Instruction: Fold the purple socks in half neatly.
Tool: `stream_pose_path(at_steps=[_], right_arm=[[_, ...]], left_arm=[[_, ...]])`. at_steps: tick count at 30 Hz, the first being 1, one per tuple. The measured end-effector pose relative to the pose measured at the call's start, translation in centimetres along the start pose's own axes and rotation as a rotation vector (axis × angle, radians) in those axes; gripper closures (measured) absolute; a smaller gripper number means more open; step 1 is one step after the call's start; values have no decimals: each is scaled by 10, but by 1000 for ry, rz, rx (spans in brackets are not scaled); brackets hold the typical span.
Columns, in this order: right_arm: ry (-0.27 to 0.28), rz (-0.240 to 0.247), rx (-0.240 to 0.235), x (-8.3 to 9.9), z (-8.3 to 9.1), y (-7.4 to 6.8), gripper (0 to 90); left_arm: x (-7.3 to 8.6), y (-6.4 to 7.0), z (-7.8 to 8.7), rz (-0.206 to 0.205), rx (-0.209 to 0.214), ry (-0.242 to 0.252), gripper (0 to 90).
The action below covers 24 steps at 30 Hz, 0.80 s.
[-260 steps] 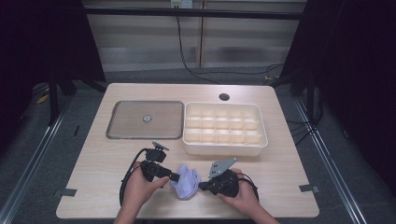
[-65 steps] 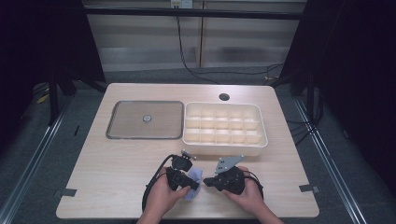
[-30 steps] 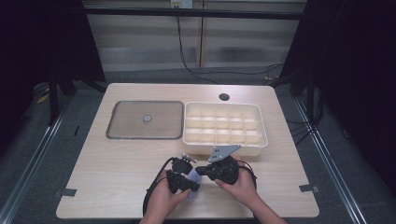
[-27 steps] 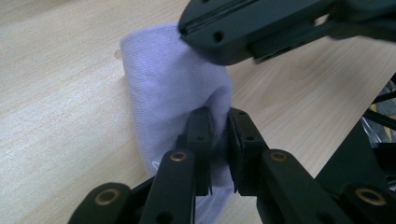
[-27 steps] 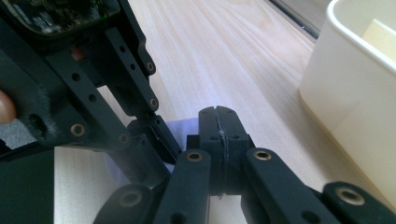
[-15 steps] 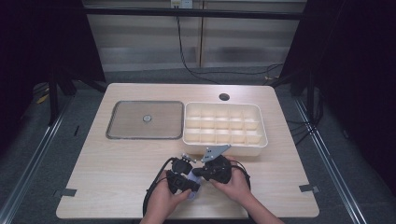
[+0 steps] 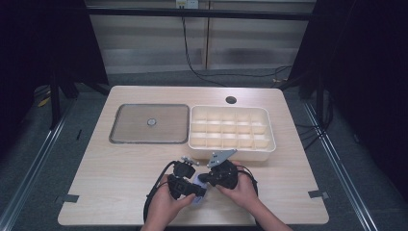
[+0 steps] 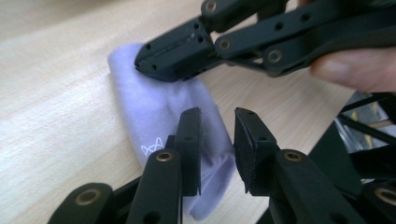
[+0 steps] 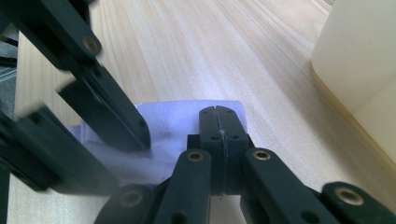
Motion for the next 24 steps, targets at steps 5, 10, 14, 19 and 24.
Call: stream_pose_path(at_steps=[5,10,14,19,24], right_arm=[[9,1,-8,0,0,-1,900],[8,-4,-11,0,0,-2,900],[9,-2,-13,0,0,-1,900],[14,-5,-8,0,-1,-1,900],[11,-4,9,-2,-2,2,900]], left_arm=[[4,-4,2,-8,-10,-28,766],[12,-5,-10,-16,-25,-67,786],[13,-5,-13,-23,-30,-64,800],[14,-4,-17,-24,-36,-50,813],[12,-5,-20,-4,-27,-31,821]])
Point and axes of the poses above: each handheld gripper's, and its own axes: z roughly backward along the jaws, x roughly out of its underside, y roughly to its right, the point moved 5 cm from there along -z, roughly forward along the jaws, and after that the axes turned 14 degrees about -x, right-handed, at the moved point
